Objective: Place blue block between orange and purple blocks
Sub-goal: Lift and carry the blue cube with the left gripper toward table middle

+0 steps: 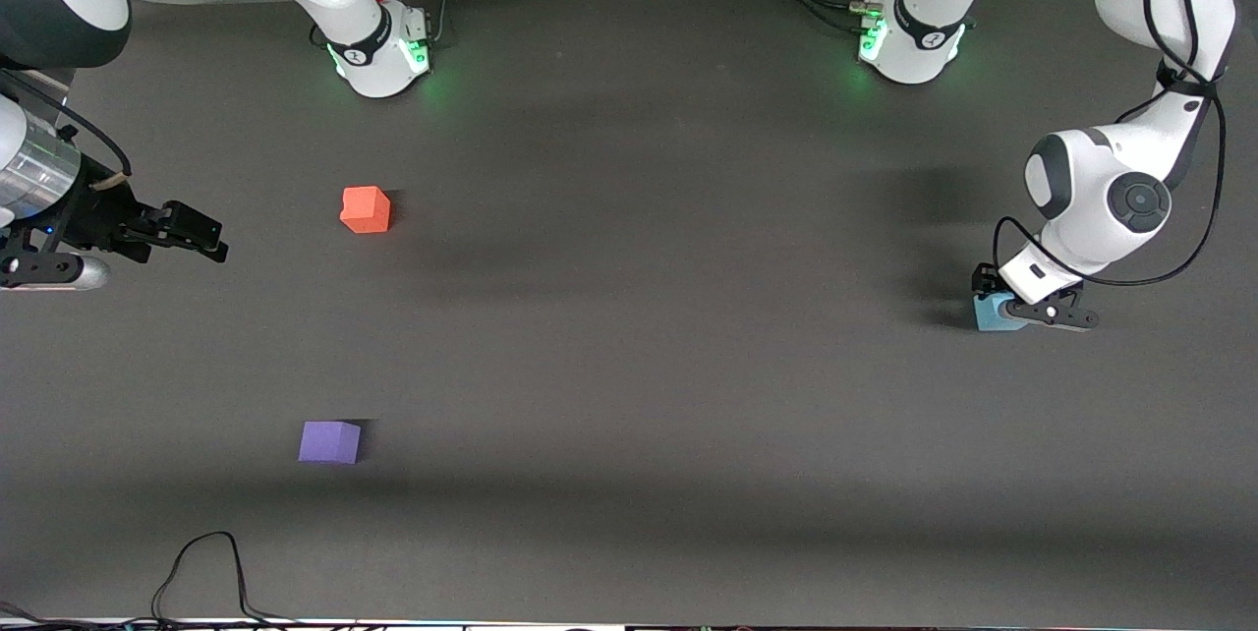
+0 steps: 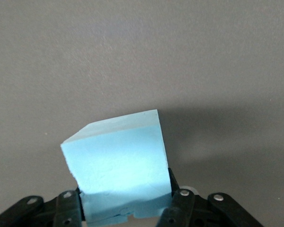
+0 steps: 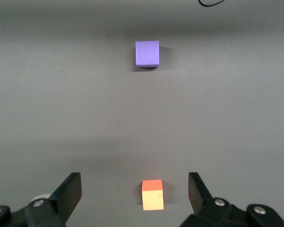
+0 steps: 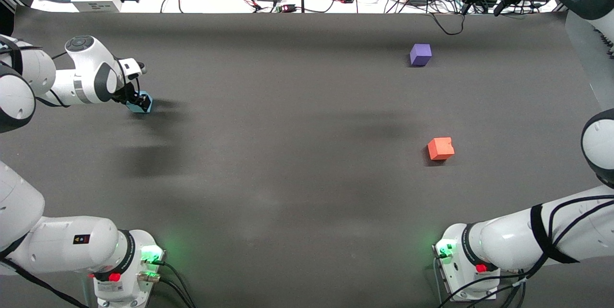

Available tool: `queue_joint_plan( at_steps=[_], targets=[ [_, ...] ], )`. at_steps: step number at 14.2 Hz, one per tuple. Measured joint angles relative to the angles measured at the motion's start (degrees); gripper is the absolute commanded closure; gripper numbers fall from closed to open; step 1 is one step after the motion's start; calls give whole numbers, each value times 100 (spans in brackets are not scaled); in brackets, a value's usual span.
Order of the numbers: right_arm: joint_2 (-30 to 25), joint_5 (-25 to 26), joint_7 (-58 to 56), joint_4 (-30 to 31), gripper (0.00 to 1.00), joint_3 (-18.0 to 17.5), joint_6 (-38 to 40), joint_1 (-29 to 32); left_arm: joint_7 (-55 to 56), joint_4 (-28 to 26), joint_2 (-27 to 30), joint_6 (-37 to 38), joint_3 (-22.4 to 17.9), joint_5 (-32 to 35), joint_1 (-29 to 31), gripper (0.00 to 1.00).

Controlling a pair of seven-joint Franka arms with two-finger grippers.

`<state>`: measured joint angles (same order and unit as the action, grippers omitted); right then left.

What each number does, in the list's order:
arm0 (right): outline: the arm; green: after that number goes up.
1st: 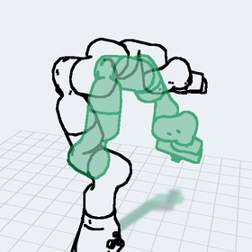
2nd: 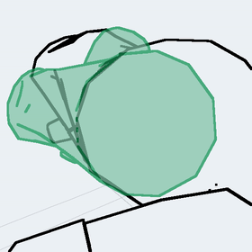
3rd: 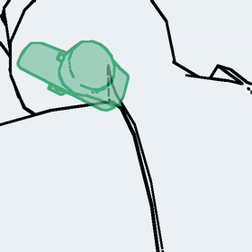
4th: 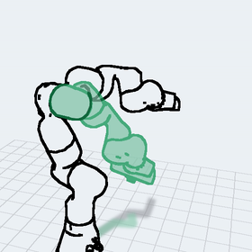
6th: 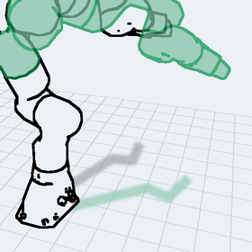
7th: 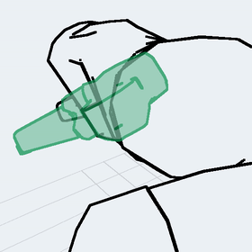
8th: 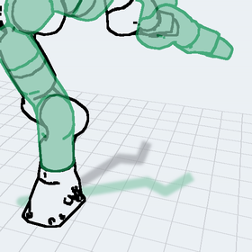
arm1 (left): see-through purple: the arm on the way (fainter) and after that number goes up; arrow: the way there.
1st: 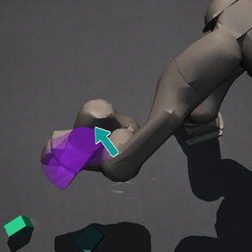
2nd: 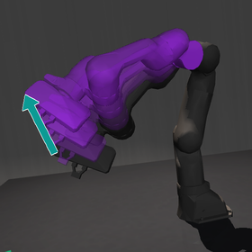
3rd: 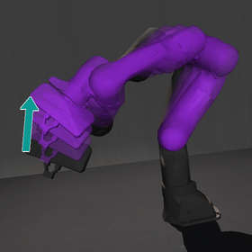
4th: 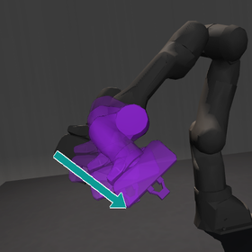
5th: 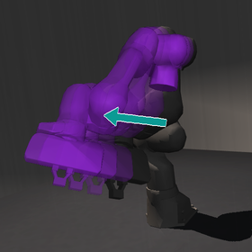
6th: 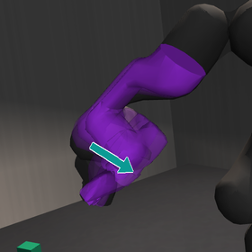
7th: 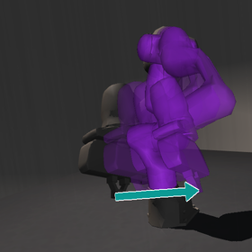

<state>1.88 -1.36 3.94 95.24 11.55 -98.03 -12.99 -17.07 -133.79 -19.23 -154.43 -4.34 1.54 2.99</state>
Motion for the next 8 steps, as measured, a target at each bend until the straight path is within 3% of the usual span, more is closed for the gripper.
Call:
queue_joint_plan(
  at_steps=[1, 5, 8],
  targets=[
    [0, 0, 0, 0, 0, 0, 0, 0, 0, 147, 26, 238, 2, 0, 0, 65],
    [0, 0, 0, 0, 0, 0, 2, 0, 230, 1384, 466, 2489, 107, -21, -45, 65],
    [0, 0, 1, 0, 0, 0, 2, 0, 1441, 2011, 883, 3676, 485, -49, -520, 65]
  ],
)
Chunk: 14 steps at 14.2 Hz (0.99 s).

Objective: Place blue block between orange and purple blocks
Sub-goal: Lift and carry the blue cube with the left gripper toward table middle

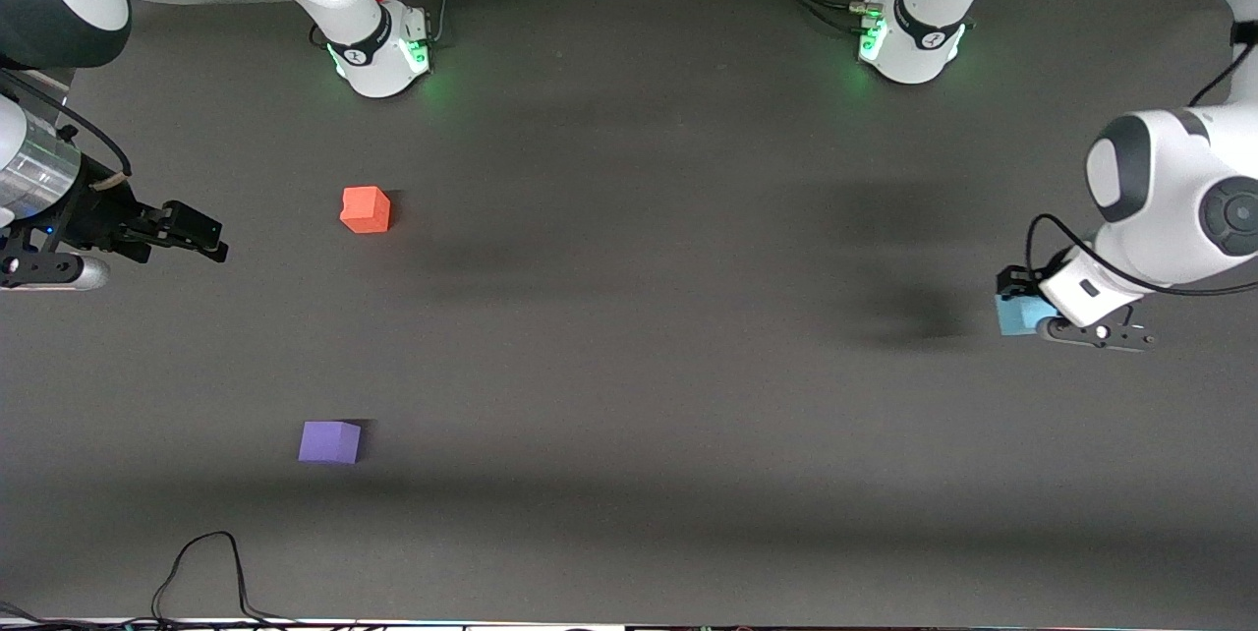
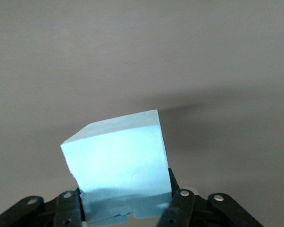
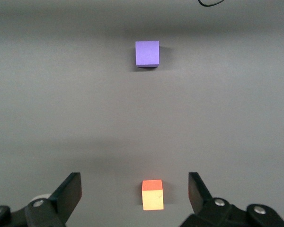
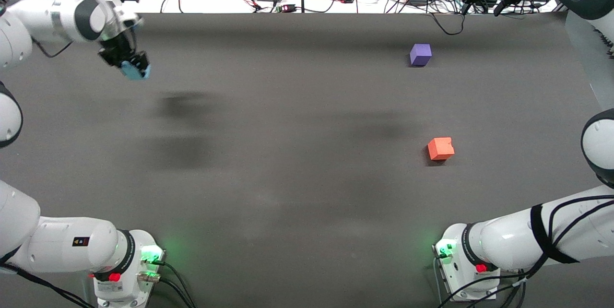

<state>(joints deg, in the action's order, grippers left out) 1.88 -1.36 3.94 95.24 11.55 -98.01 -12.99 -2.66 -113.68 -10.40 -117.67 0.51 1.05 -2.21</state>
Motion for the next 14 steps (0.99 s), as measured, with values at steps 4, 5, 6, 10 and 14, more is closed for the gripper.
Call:
queue_joint_plan(
  at_steps=[4, 5, 6, 10, 14],
  targets=[
    [0, 0, 0, 0, 0, 0, 1, 0, 2531, 820, -190, 444, 668, -19, -1295, 65],
    [0, 0, 0, 0, 0, 0, 1, 0, 3114, 1061, -376, 437, 791, -16, -1635, 65],
    [0, 0, 0, 0, 0, 0, 2, 1, 3667, 1366, -641, 429, 867, 0, -2011, 65],
    [0, -4, 0, 0, 0, 0, 2, -2, 5281, 2759, -2158, 224, 897, 335, -3504, 65],
    [1, -51, 2, -3, 0, 1, -9, 2, 5998, 3468, -3420, -455, 871, 725, -4189, 65]
  ],
)
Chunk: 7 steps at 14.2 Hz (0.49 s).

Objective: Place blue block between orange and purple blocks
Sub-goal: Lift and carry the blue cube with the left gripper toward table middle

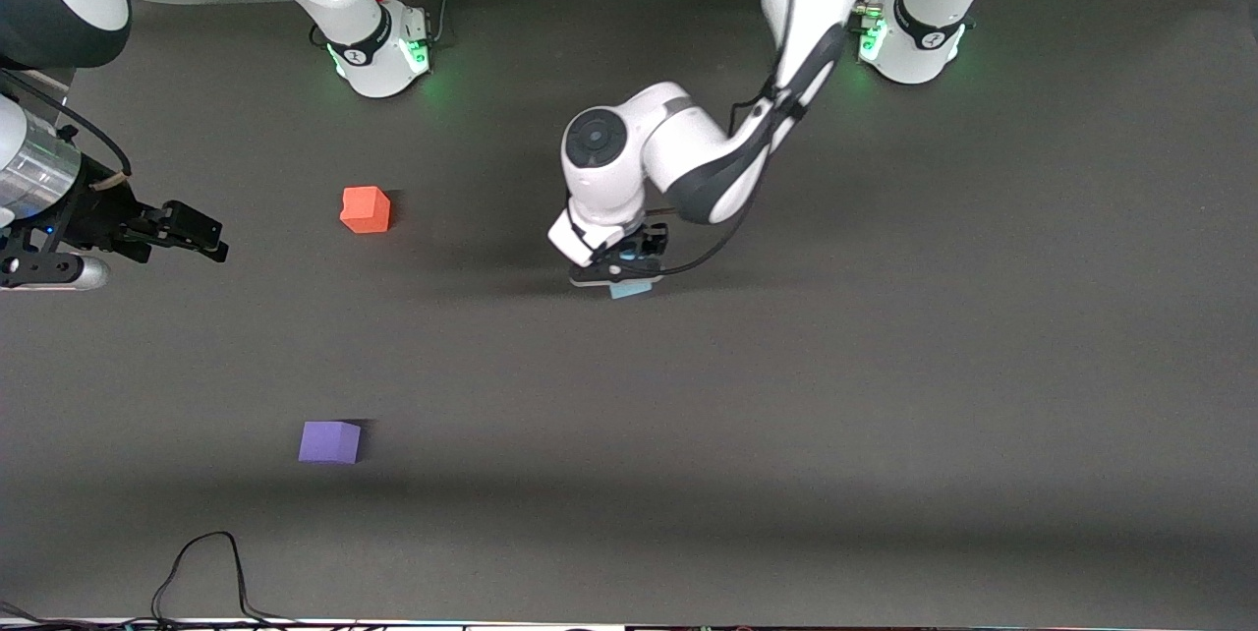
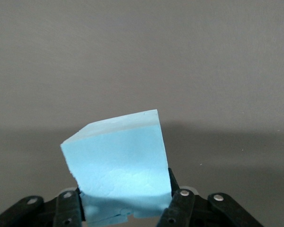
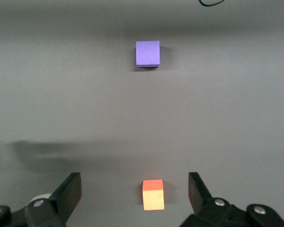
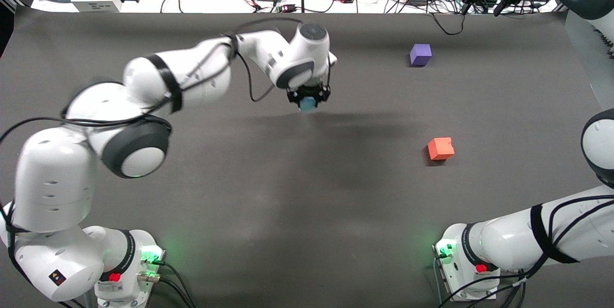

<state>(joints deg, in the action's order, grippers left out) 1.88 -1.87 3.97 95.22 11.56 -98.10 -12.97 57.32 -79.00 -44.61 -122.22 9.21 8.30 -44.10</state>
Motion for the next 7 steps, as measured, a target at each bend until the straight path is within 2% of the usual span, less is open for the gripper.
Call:
queue_joint_plan(
  at_steps=[2, 3, 4, 5, 7],
  targets=[
    [0, -32, 0, -11, 0, -5, -51, -8, 8, 76, -313, -104, -8, 105, -79, 63],
    [0, -33, 0, -17, 0, -4, -106, -10, 8, 88, -417, -182, -10, 195, -90, 48],
    [-2, -35, -1, -28, 0, 1, -138, -7, 7, 94, -491, -274, -12, 235, -92, 5],
    [-5, -36, -2, -43, 0, 6, -148, -6, 3, 98, -533, -321, -14, 250, -92, 0],
    [-9, -47, -2, -67, 0, -6, -74, -12, -1, 124, -539, -334, -19, 262, -92, 0]
  ],
)
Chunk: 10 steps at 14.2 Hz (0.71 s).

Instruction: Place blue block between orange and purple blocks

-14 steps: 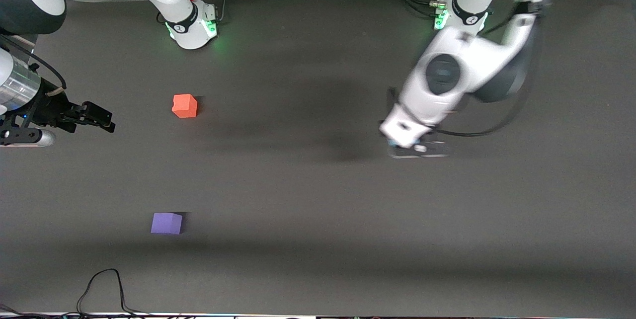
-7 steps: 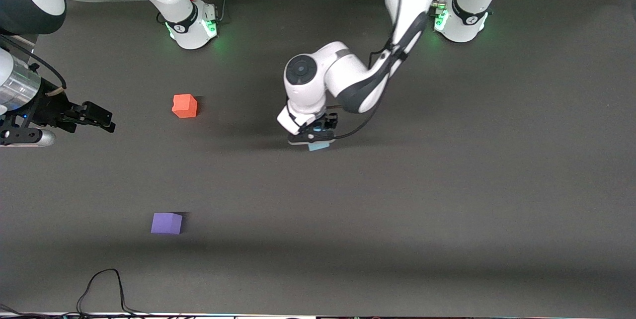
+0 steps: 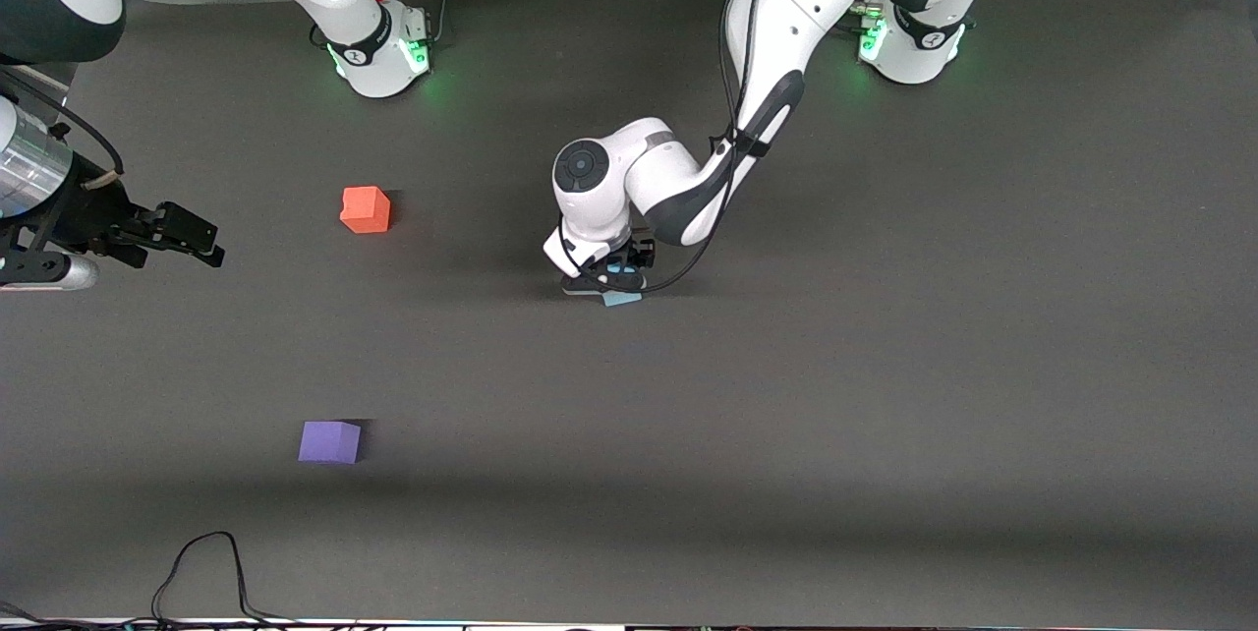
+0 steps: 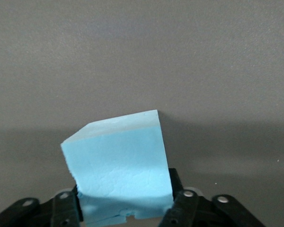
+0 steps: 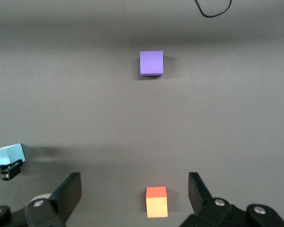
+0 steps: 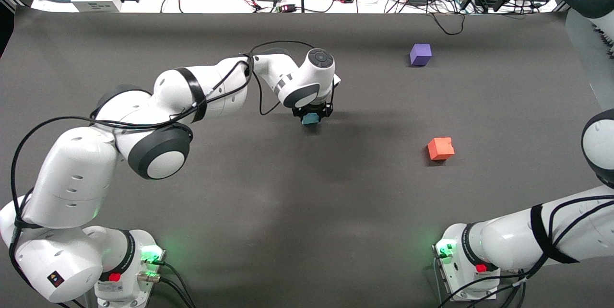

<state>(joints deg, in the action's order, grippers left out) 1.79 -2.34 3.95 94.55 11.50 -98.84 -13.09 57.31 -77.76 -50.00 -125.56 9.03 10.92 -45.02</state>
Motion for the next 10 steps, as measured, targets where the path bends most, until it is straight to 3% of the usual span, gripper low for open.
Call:
queue_joint_plan(
  at_steps=[3, 5, 7, 10],
  targets=[
    [0, -97, 155, -4, 0, -121, 32, -10, -38, 169, 90, 90, -41, 25, 59, 0],
    [0, -330, 655, -5, 0, -360, 49, -53, -340, 334, 457, 712, -22, -143, 328, 0],
    [15, -376, 1150, -2, 0, -604, 57, -389, -976, 379, 1121, 1485, -3, -565, 856, 0],
    [200, -377, 2078, 13, 0, -719, -153, -1262, -2197, 321, 2196, 2683, -10, -1039, 2093, 0]
  ],
)
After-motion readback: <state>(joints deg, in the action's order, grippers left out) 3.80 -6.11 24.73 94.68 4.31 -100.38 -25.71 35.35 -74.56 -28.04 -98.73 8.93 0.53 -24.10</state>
